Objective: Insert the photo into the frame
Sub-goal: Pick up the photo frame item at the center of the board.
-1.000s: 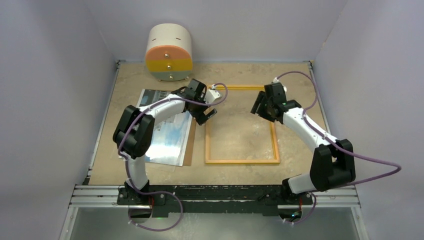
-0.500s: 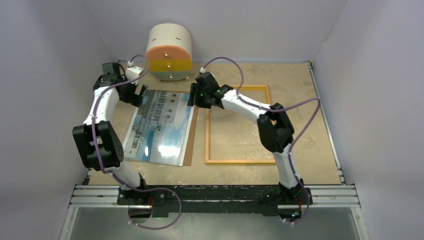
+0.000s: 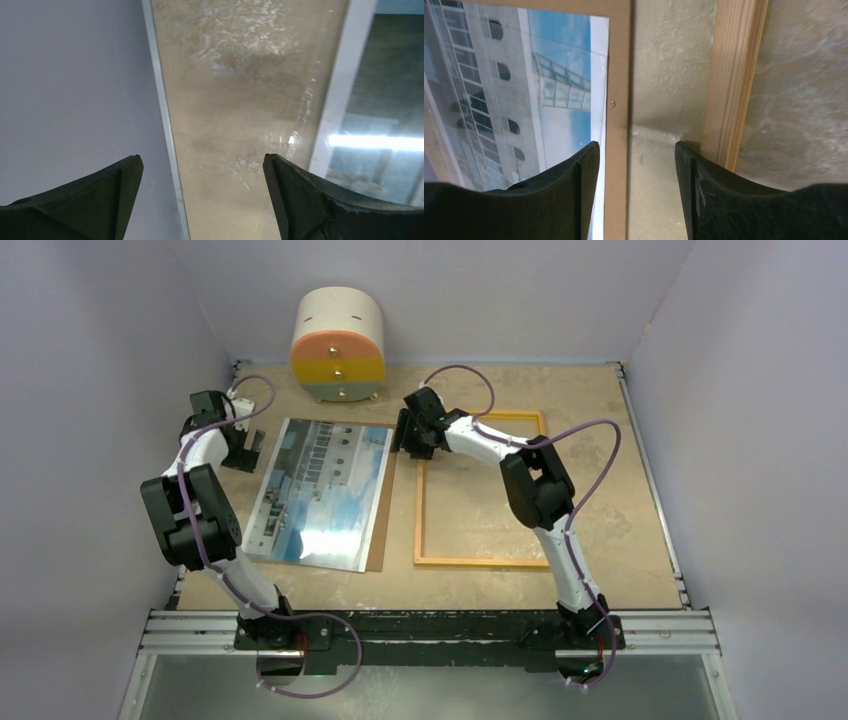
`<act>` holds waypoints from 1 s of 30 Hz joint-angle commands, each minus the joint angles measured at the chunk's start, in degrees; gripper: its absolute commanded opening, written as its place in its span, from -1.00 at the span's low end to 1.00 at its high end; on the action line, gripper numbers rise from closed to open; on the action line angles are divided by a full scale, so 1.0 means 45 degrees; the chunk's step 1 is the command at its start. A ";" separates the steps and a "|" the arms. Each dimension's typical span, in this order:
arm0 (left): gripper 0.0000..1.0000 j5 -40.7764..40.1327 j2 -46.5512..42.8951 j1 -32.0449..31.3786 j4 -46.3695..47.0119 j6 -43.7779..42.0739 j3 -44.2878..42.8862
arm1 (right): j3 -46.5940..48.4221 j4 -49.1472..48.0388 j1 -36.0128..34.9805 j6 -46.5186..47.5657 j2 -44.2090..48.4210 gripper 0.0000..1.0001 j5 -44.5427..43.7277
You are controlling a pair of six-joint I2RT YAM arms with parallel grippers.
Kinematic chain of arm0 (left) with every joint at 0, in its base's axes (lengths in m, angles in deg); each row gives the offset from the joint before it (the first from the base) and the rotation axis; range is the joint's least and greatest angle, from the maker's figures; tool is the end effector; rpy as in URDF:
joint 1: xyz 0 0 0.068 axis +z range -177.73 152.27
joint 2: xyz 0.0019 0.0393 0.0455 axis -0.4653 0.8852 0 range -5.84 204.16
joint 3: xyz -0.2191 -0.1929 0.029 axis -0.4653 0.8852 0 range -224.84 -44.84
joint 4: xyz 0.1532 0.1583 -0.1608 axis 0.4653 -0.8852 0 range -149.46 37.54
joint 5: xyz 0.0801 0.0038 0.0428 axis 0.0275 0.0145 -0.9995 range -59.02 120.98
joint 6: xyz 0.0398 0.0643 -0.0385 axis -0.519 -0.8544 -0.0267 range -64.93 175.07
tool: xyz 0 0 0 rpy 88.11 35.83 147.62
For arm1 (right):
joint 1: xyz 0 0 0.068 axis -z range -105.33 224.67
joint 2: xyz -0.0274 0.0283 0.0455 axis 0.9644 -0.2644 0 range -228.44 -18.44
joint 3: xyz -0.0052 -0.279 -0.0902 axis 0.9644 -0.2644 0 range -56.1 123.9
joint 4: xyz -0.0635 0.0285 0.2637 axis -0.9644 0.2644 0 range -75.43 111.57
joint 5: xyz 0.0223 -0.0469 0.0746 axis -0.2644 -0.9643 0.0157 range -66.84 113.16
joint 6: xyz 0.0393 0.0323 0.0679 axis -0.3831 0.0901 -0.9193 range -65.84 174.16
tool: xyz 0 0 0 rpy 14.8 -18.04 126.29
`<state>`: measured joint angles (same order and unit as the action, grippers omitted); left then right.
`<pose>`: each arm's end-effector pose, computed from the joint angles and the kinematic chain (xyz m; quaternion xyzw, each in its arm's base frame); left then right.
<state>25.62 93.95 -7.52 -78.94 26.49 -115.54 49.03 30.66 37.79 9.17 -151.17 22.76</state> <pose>0.3786 0.1468 0.1998 0.0559 0.9526 0.1628 0.2508 0.4614 0.3455 0.1544 0.0665 0.9171 0.2552 0.2991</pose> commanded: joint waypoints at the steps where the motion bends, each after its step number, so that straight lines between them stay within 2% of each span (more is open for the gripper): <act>1: 0.94 -0.1264 0.0682 -0.0018 0.1703 0.0668 0.0296 | -0.0490 0.0413 0.0247 -0.0160 0.0156 0.20 -0.0325; 11: 0.95 -0.0047 0.1428 -0.0841 0.1486 0.1209 0.0849 | -0.1219 -0.1111 0.0169 -0.1306 0.0272 0.18 0.1197; 15: 0.95 0.0261 0.1320 -0.1206 0.1491 0.1275 0.1188 | -0.1405 -0.1037 0.0179 -0.1903 0.0168 0.16 0.1976; 24: 0.96 -0.0137 0.1015 -0.1385 0.2082 0.0948 0.1984 | -0.2457 -0.1017 0.0470 -0.2621 0.0710 0.16 0.1272; 30: 0.96 -0.0303 0.1162 -0.1404 0.2306 0.0828 0.2285 | -0.2881 -0.1392 0.0598 -0.3083 0.0575 0.13 0.1776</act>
<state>24.02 97.84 -13.27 -66.61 30.45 -108.04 38.40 20.17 39.99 -3.02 -147.41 30.36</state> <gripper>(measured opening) 0.976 0.571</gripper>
